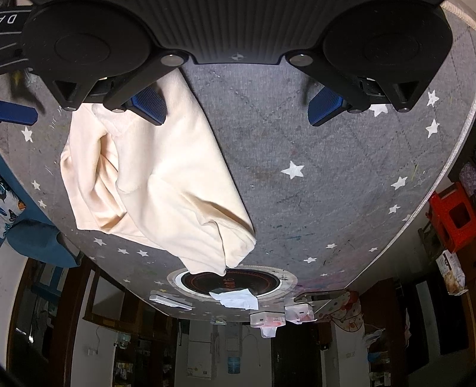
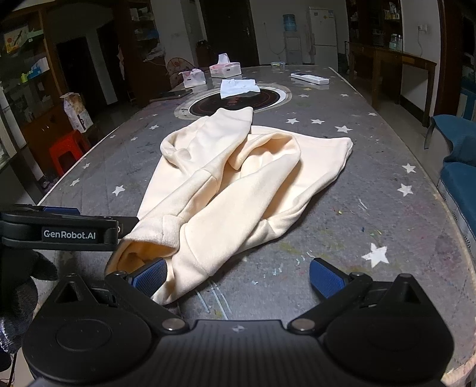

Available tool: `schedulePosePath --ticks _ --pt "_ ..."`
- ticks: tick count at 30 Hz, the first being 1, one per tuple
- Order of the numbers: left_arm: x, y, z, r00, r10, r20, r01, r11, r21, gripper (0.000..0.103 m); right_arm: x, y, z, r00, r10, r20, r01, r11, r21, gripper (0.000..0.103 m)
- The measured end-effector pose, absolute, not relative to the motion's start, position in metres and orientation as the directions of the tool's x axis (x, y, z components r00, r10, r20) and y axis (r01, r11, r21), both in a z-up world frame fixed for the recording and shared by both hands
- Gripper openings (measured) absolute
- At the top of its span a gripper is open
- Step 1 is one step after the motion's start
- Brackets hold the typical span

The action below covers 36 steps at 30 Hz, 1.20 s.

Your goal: Fold clothes

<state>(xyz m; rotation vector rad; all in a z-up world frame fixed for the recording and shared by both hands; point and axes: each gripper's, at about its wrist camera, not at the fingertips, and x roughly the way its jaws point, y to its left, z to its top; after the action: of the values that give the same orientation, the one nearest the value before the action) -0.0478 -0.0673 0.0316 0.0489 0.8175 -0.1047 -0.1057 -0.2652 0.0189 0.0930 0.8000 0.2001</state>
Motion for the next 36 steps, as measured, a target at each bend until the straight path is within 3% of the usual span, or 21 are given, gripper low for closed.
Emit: schedulePosePath --ticks 8,17,20,25,29,32,36 --pt "-0.039 -0.071 0.035 0.692 -0.085 -0.717 0.141 0.990 0.019 0.103 -0.099 -0.270 0.020 0.688 0.211 -0.695 -0.132 0.977 0.166 0.102" --pt "-0.023 -0.089 0.050 0.717 -0.157 -0.679 0.235 0.972 0.025 0.102 -0.085 -0.282 0.026 0.696 0.219 -0.684 -0.135 0.975 0.176 0.088" --pt "-0.015 -0.100 0.056 0.723 -0.198 -0.662 0.280 0.960 0.019 0.097 -0.080 -0.287 0.031 0.699 0.225 -0.679 -0.144 0.974 0.174 0.086" --pt "0.004 -0.123 0.058 0.720 -0.241 -0.651 0.356 0.933 0.048 0.080 -0.068 -0.302 0.038 0.712 0.218 -0.667 -0.139 0.975 0.171 0.082" --pt "0.023 -0.140 0.051 0.692 -0.276 -0.667 0.413 0.909 0.052 0.077 -0.054 -0.316 0.042 0.716 0.193 -0.671 -0.128 0.981 0.146 0.077" --pt "0.036 -0.151 0.042 0.664 -0.293 -0.688 0.447 0.893 0.051 0.067 -0.041 -0.324 0.043 0.718 0.179 -0.673 -0.126 0.984 0.127 0.075" --pt "0.048 -0.151 0.030 0.631 -0.291 -0.719 0.457 0.888 0.042 0.021 -0.022 -0.328 0.044 0.715 0.186 -0.674 -0.147 0.982 0.115 0.070"
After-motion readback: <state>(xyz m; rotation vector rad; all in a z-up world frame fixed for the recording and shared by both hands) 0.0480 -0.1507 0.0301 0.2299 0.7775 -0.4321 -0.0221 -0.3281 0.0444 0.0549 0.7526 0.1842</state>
